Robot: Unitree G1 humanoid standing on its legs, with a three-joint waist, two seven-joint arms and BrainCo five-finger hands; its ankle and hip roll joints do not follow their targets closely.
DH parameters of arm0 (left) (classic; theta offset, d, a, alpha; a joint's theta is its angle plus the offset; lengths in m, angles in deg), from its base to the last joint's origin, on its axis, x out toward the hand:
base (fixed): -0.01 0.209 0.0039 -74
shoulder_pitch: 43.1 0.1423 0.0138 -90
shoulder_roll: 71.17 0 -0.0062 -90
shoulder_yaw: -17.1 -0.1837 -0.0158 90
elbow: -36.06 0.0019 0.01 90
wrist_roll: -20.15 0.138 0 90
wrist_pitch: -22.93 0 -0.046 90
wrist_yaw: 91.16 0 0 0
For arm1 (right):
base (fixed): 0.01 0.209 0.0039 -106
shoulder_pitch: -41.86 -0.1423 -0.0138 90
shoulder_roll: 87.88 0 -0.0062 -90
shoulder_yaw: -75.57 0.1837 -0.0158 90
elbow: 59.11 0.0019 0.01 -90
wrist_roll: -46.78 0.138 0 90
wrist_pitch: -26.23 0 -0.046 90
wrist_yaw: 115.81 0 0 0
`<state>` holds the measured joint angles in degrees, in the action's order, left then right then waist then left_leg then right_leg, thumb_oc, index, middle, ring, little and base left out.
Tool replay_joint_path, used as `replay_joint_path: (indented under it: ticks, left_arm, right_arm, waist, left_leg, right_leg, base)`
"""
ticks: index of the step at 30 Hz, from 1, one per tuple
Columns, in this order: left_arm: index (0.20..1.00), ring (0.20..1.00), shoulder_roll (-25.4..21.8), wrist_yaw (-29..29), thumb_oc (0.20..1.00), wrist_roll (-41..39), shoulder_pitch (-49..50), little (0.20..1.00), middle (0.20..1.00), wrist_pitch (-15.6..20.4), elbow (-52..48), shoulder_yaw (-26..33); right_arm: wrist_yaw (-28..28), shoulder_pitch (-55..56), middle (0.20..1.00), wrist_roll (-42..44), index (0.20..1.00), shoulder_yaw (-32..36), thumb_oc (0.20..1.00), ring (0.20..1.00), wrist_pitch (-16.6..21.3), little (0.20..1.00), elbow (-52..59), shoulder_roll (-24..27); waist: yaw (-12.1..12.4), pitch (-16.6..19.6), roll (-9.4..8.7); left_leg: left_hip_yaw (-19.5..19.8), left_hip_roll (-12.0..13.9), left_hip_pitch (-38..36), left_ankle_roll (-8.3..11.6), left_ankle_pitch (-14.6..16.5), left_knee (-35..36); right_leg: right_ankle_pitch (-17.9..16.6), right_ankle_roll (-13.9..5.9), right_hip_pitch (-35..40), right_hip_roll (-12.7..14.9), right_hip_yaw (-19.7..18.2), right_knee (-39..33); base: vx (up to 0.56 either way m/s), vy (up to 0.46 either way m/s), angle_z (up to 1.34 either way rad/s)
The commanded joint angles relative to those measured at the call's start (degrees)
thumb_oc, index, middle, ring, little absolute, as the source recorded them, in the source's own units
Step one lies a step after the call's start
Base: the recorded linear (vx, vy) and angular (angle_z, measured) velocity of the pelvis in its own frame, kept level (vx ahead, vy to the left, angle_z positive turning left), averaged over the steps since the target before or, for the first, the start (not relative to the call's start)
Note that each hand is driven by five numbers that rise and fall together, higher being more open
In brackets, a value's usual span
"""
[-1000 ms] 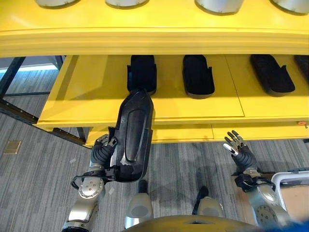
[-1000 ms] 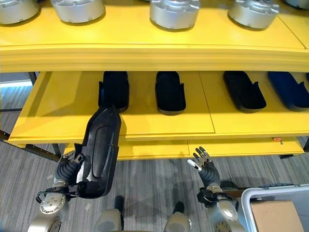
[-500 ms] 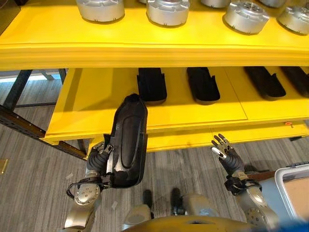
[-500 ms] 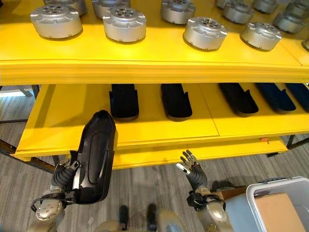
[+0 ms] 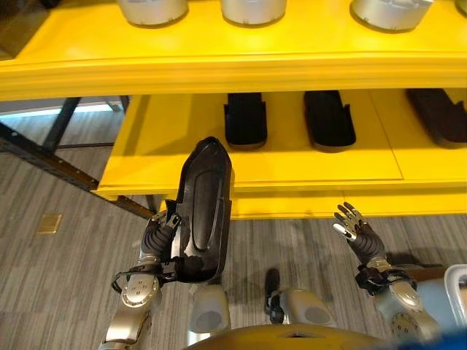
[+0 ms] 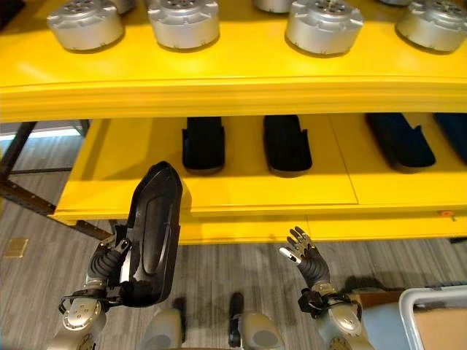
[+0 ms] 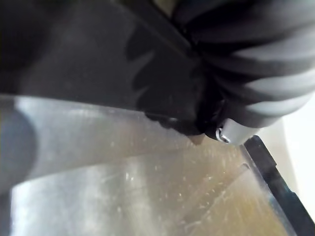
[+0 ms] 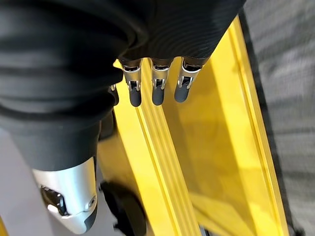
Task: Move parts from the plastic box to the shelf.
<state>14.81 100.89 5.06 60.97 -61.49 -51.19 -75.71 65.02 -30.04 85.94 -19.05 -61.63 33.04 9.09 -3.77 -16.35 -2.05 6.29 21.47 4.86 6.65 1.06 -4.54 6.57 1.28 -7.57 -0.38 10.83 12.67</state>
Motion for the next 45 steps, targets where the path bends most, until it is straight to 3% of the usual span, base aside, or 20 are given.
replay_joint_path:
  ticks: [1, 2, 3, 7, 10, 14, 23, 35, 38, 45]
  left_arm:
    - [0.200, 0.200, -1.25, 2.06, 0.200, -0.76, 1.54, 0.200, 0.200, 3.84, -7.53, 2.81]
    - [0.200, 0.200, -1.29, 1.83, 0.200, -0.45, 1.31, 0.200, 0.200, 3.97, -7.77, 2.46]
    - [0.200, 0.200, -1.89, 1.15, 0.200, -0.08, 0.44, 0.200, 0.200, 4.41, -8.00, 1.74]
    - [0.200, 0.200, -3.53, 0.86, 0.200, 0.38, -0.94, 0.200, 0.200, 4.70, -8.22, 1.03]
    - [0.200, 0.200, -5.12, 1.92, 0.200, -0.04, -3.99, 0.200, 0.200, 5.60, -8.25, 0.12]
    - [0.200, 0.200, -5.76, 3.18, 0.200, 0.39, -6.89, 0.200, 0.200, 5.90, -7.89, -0.26]
    - [0.200, 0.200, -7.33, 10.19, 0.200, 4.17, -16.98, 0.200, 0.200, 5.26, -0.75, 0.67]
    - [0.200, 0.200, -9.31, 18.05, 0.200, 2.22, -32.97, 0.200, 0.200, 4.47, 9.81, -0.17]
    - [0.200, 0.200, -11.75, 20.11, 0.200, -1.14, -40.65, 0.200, 0.200, 4.68, 14.45, -1.55]
    - [0.200, 0.200, -17.51, 21.08, 0.200, -2.18, -52.11, 0.200, 0.200, 3.37, 19.52, -5.01]
  right_arm:
    - [-0.75, 1.02, 1.000, 0.87, 1.000, -0.39, 1.000, 1.000, 2.55, 1.000, 3.52, 0.85]
    - [-0.73, 1.15, 1.000, 0.70, 1.000, -0.28, 1.000, 1.000, 2.57, 1.000, 3.44, 0.46]
    - [-0.73, 1.20, 1.000, 0.39, 1.000, 0.18, 1.000, 1.000, 2.72, 1.000, 3.52, -0.10]
    - [-0.71, 0.81, 1.000, 0.69, 1.000, 0.25, 1.000, 1.000, 2.66, 1.000, 3.65, -1.41]
    - [-0.93, 0.24, 1.000, 0.82, 1.000, -0.31, 1.000, 1.000, 3.07, 1.000, 3.64, -2.52]
    - [-0.89, 0.41, 1.000, 1.02, 1.000, -0.31, 1.000, 1.000, 3.23, 1.000, 3.28, -3.05]
    - [-0.52, 0.25, 1.000, 0.44, 1.000, -1.89, 1.000, 1.000, 2.77, 1.000, 3.14, -2.25]
    - [-0.35, -1.70, 1.000, 0.44, 1.000, -5.20, 1.000, 1.000, 2.11, 1.000, 3.83, -0.69]
    - [-0.91, -3.44, 1.000, -0.04, 1.000, -6.80, 1.000, 1.000, 2.01, 1.000, 3.75, 0.01]
    - [-1.58, -3.82, 1.000, -0.21, 1.000, -7.29, 1.000, 1.000, 1.78, 1.000, 3.22, 0.06]
  waist:
    - [-0.29, 3.55, 2.14]
    - [-0.44, 3.88, 2.82]
    - [-0.46, 4.03, 3.53]
    - [-0.29, 2.65, 2.38]
    - [0.05, 0.65, 1.25]
    - [-0.25, 0.53, 0.48]
    - [-1.08, -0.27, -2.33]
    - [-2.73, -2.98, -3.70]
    - [-3.51, -4.45, -4.10]
    - [-4.27, -6.65, -4.12]
  left_leg:
    - [-6.28, -1.15, -4.24, 0.50, -10.54, 8.57]
    - [-6.48, -1.08, -4.62, 1.39, -10.18, 9.33]
    - [-6.49, -2.82, -4.93, 1.64, -7.78, 8.89]
    - [-6.94, -6.05, -3.38, 0.44, -3.03, 3.13]
    - [-8.40, -9.69, 1.04, 0.86, 1.32, -6.29]
    - [-9.49, -10.22, 2.97, 1.02, 2.74, -9.02]
    - [-10.62, -9.01, 6.21, 1.81, 3.77, -12.49]
    - [-10.54, -7.98, 10.09, 2.24, 3.32, -14.21]
    - [-10.34, -7.56, 11.76, 1.86, 3.33, -15.33]
    - [-9.19, -7.04, 15.55, 1.81, 2.76, -16.75]
  right_leg:
    - [5.35, -5.81, 0.15, 7.01, -3.58, 5.57]
    - [5.33, -6.40, -0.31, 7.65, -3.54, 6.60]
    - [4.65, -7.36, -0.54, 9.68, -3.14, 7.32]
    - [2.63, -9.56, 1.32, 13.14, -3.53, 6.40]
    - [0.51, -11.53, 3.30, 16.89, -3.19, 2.71]
    - [-0.59, -12.09, 4.52, 17.84, -2.33, 0.13]
    - [-2.10, -12.14, 4.64, 17.25, -2.19, -2.97]
    - [-2.98, -11.66, -0.31, 16.03, -3.71, -1.40]
    - [-3.46, -11.69, -3.43, 15.40, -5.24, 0.16]
    - [-3.12, -11.52, -6.77, 15.09, -4.77, 2.49]
  base:
    - [0.04, 0.251, 0.05]
    - [0.06, 0.337, -0.02]
    - [0.08, 0.440, -0.02]
    - [0.05, 0.238, 0.18]
    - [0.04, 0.344, 0.22]
    - [0.06, 0.137, 0.00]
    - [0.03, 0.029, -0.06]
    - [-0.05, -0.005, -0.05]
    - [-0.10, 0.001, -0.07]
    - [-0.04, -0.027, -0.06]
